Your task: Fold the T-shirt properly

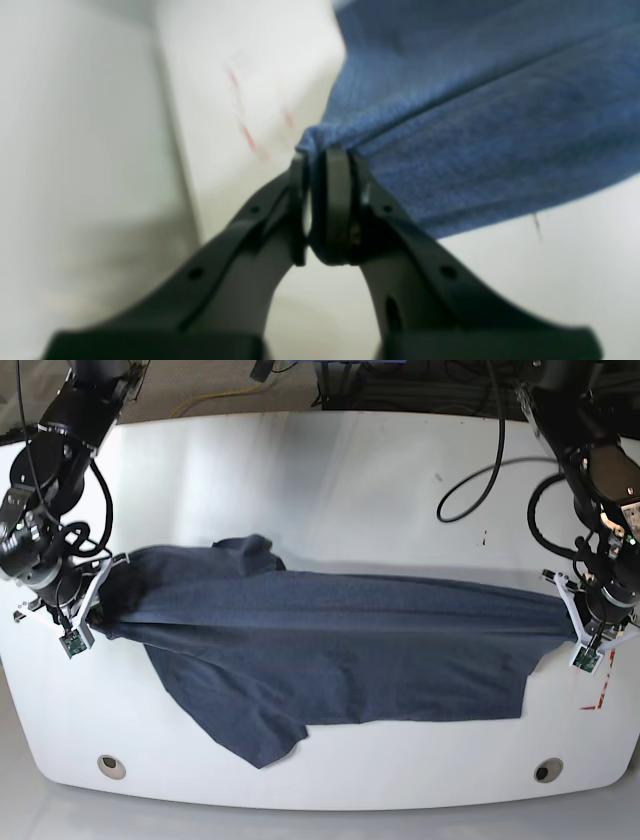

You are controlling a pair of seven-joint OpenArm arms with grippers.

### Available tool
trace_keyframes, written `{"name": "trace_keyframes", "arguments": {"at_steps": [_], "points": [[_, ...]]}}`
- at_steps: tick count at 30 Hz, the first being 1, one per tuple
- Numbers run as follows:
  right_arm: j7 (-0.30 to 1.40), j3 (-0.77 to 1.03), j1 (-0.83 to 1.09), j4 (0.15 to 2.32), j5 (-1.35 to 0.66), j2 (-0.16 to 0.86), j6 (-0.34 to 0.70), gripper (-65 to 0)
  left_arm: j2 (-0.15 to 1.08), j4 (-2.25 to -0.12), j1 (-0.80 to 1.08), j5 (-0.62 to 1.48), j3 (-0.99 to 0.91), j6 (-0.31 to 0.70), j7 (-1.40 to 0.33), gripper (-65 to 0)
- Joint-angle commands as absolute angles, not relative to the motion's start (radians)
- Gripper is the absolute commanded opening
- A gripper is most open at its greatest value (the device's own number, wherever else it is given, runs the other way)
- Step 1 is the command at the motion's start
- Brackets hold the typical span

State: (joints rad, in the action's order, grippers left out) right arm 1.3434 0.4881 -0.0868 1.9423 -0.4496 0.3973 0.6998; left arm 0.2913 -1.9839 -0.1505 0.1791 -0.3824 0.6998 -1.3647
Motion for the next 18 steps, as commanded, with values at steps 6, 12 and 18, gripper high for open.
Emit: {"name": "trace_keyframes", "arguments": {"at_steps": [6, 12, 18], "points": [[1.323, 0.552, 0.035, 1.974, -0.450, 0.352, 0.698, -65.0, 0.305, -2.002, 0.012, 0.165, -0.455, 0.698, -1.346, -61.9], [1.323, 0.555, 0.143, 1.974, -0.449, 0.318, 0.698, -65.0, 0.306, -1.997, 0.173, 0.160, -0.481, 0.698, -1.277, -61.9], [1.323, 0.556, 0.228, 1.974, -0.447, 0.283, 0.698, -65.0, 0.306, -1.983, 0.305, 0.157, -0.486, 0.698, -1.214, -61.8]]}}
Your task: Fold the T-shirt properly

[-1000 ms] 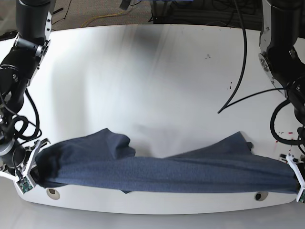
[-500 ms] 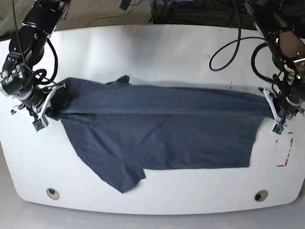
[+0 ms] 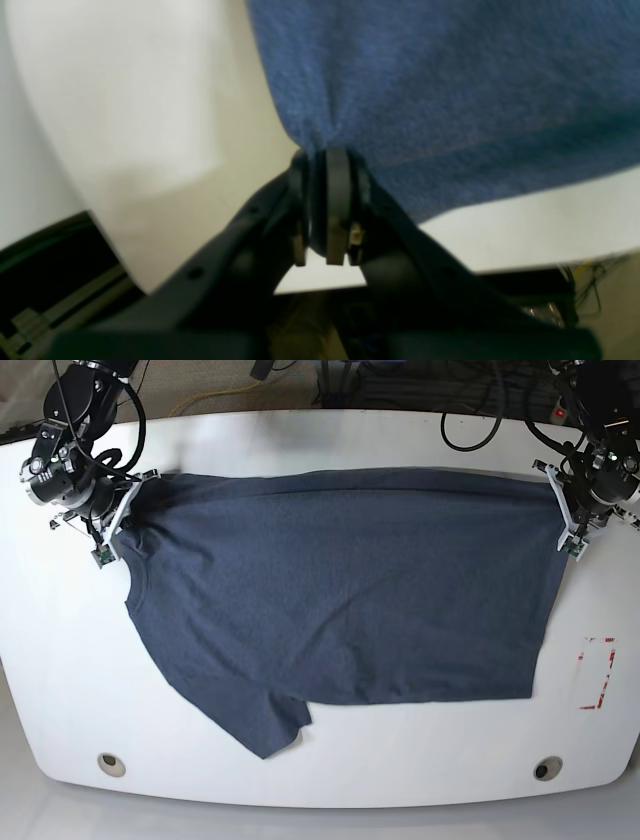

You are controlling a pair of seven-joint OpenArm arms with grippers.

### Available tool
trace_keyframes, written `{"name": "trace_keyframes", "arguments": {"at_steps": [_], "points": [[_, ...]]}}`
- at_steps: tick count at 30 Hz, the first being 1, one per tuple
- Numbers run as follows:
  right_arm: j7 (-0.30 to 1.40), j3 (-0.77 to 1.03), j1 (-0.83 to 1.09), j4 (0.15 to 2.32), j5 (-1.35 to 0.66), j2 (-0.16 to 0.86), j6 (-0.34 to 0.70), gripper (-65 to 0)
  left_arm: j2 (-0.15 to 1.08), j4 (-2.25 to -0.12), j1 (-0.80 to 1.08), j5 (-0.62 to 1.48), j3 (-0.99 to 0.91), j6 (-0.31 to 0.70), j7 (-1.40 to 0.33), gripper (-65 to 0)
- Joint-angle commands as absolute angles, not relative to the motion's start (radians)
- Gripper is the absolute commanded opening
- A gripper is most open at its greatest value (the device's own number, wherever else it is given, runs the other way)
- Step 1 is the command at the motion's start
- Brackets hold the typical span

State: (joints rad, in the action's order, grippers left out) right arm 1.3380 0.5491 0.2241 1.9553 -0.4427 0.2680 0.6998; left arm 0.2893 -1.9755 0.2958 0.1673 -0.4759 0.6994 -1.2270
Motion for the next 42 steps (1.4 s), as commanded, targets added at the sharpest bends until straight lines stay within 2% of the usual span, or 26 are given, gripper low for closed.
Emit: {"name": "trace_keyframes", "arguments": {"at_steps": [1, 8, 20, 37, 42], "points": [[1.323, 0.556, 0.237, 1.974, -0.449, 0.283, 0.698, -65.0, 0.308, -1.982, 0.317, 0.157, -0.486, 0.698, -1.214, -61.8], [1.323, 0.579, 0.312, 1.974, -0.449, 0.282, 0.698, -65.0, 0.306, -1.972, 0.378, 0.157, -0.509, 0.698, -1.213, -61.8], [1.323, 0.624, 0.351, 1.971, -0.501, 0.282, 0.698, -65.0, 0.306, -1.963, 0.372, 0.159, -0.556, 0.698, -1.213, -61.9], [1.326, 0.622, 0.249, 1.906, -0.539, 0.271, 0.698, -65.0, 0.277, -1.962, 0.236, 0.157, -0.555, 0.698, -1.213, -61.9], [1.326, 0.622, 0.205, 1.854, -0.538, 0.269, 0.698, -65.0, 0.277, -1.942, 0.143, 0.156, -0.552, 0.698, -1.213, -61.8]]}}
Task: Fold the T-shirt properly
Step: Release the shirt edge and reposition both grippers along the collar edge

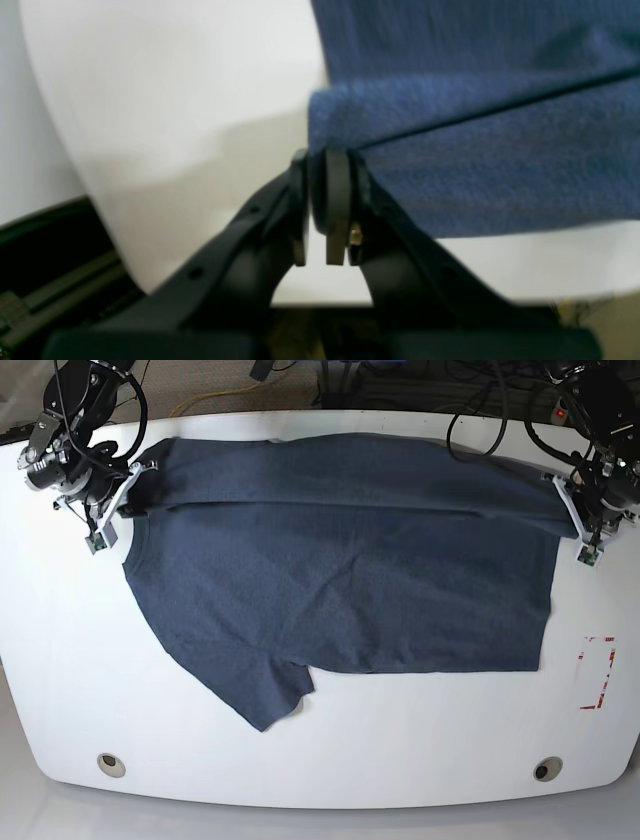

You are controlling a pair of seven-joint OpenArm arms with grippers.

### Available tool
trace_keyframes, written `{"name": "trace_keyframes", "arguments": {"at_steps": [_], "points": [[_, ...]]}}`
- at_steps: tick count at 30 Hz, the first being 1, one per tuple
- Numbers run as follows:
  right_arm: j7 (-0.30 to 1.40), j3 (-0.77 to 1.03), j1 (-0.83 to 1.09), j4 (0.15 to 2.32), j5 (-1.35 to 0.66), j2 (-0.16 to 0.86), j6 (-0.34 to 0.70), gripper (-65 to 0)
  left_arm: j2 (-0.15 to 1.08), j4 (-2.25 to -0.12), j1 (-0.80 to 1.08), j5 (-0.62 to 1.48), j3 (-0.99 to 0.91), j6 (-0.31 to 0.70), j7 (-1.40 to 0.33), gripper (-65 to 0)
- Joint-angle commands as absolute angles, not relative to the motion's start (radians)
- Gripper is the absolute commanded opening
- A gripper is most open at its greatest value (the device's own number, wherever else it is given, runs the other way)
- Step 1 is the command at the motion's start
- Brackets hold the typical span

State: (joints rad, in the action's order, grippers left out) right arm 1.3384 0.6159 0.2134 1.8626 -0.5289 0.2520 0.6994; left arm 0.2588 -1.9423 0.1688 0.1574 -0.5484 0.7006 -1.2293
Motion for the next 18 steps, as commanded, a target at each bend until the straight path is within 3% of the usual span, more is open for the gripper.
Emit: {"name": "trace_keyframes", "arguments": {"at_steps": [1, 11, 18], "points": [[1.326, 0.622, 0.202, 1.840, -0.538, 0.269, 0.698, -65.0, 0.277, -1.926, 0.122, 0.156, -0.550, 0.698, -1.213, -61.8], [1.311, 0.641, 0.120, 1.725, -0.538, 0.294, 0.698, -65.0, 0.282, -1.719, -0.044, 0.059, -0.549, 0.698, -1.202, -61.7], [1.293, 0.654, 0.085, 1.682, -0.538, 0.292, 0.698, -65.0, 0.285, -1.595, -0.050, 0.058, -0.475, 0.698, -1.061, -61.4]]}}
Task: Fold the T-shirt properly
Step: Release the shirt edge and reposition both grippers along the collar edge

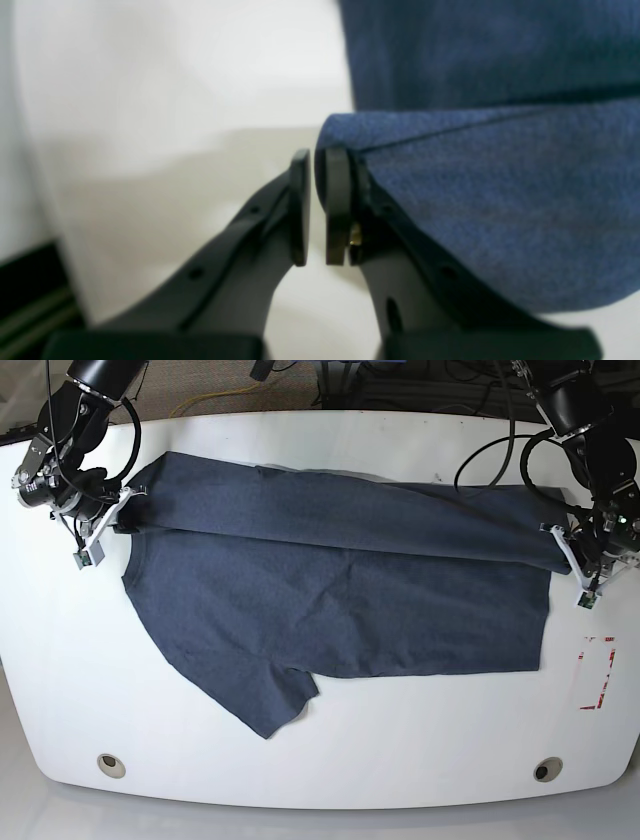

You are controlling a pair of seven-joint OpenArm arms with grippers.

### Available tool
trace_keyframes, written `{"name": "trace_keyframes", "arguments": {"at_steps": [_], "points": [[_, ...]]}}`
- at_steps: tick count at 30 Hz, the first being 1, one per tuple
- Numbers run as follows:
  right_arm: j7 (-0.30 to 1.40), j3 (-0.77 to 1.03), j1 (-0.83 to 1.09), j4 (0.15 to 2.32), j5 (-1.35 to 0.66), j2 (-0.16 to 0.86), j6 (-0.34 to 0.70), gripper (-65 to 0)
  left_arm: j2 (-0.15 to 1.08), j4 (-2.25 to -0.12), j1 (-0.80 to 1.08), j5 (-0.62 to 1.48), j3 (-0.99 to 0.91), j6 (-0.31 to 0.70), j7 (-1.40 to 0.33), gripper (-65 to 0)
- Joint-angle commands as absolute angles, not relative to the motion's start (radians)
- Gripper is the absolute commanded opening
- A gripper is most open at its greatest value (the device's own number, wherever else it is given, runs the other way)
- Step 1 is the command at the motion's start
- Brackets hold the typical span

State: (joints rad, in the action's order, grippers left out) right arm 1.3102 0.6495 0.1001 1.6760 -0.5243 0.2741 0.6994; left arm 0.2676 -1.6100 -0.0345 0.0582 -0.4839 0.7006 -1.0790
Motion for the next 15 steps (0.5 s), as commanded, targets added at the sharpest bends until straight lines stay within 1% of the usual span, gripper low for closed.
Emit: {"name": "trace_keyframes", "arguments": {"at_steps": [1, 3, 4, 5, 6, 7, 8, 9, 10, 12, 13, 15], "points": [[1.287, 0.654, 0.085, 1.676, -0.536, 0.295, 0.698, -63.6, 0.285, -1.577, -0.051, 0.058, -0.469, 0.698, -1.059, -61.2], [1.287, 0.659, 0.084, 1.669, -0.536, 0.295, 0.698, -54.7, 0.285, -1.552, -0.059, 0.058, -0.463, 0.698, -1.058, -60.1], [1.287, 0.661, 0.084, 1.669, -0.536, 0.295, 0.698, -49.1, 0.285, -1.540, -0.070, 0.058, -0.463, 0.698, -1.058, -58.5], [1.285, 0.661, 0.084, 1.670, -0.536, 0.295, 0.698, -41.7, 0.285, -1.521, -0.081, 0.058, -0.463, 0.698, -1.058, -55.3], [1.285, 0.661, 0.084, 1.673, -0.544, 0.297, 0.698, -36.3, 0.285, -1.509, -0.087, 0.058, -0.463, 0.698, -1.058, -52.5], [1.285, 0.661, 0.084, 1.675, -0.545, 0.297, 0.698, -31.5, 0.286, -1.500, -0.091, 0.058, -0.463, 0.698, -1.058, -49.6], [1.288, 0.662, 0.084, 1.682, -0.547, 0.297, 0.698, -26.5, 0.288, -1.494, -0.093, 0.058, -0.463, 0.698, -1.058, -45.3], [1.291, 0.670, 0.085, 1.704, -0.547, 0.297, 0.698, -22.8, 0.298, -1.494, -0.093, 0.058, -0.463, 0.698, -1.058, -40.8], [1.294, 0.687, 0.091, 1.728, -0.547, 0.292, 0.698, -20.8, 0.305, -1.494, -0.093, 0.058, -0.463, 0.698, -1.058, -37.1], [1.310, 0.722, 0.101, 1.781, -0.549, 0.283, 0.698, -19.5, 0.317, -1.494, -0.097, 0.059, -0.463, 0.698, -1.058, -30.3], [1.322, 0.733, 0.107, 1.797, -0.549, 0.274, 0.698, -19.3, 0.323, -1.494, -0.102, 0.059, -0.463, 0.698, -1.058, -28.3], [1.346, 0.760, 0.122, 1.836, -0.553, 0.254, 0.698, -19.2, 0.346, -1.495, -0.105, 0.064, -0.463, 0.698, -1.061, -27.9]]}}
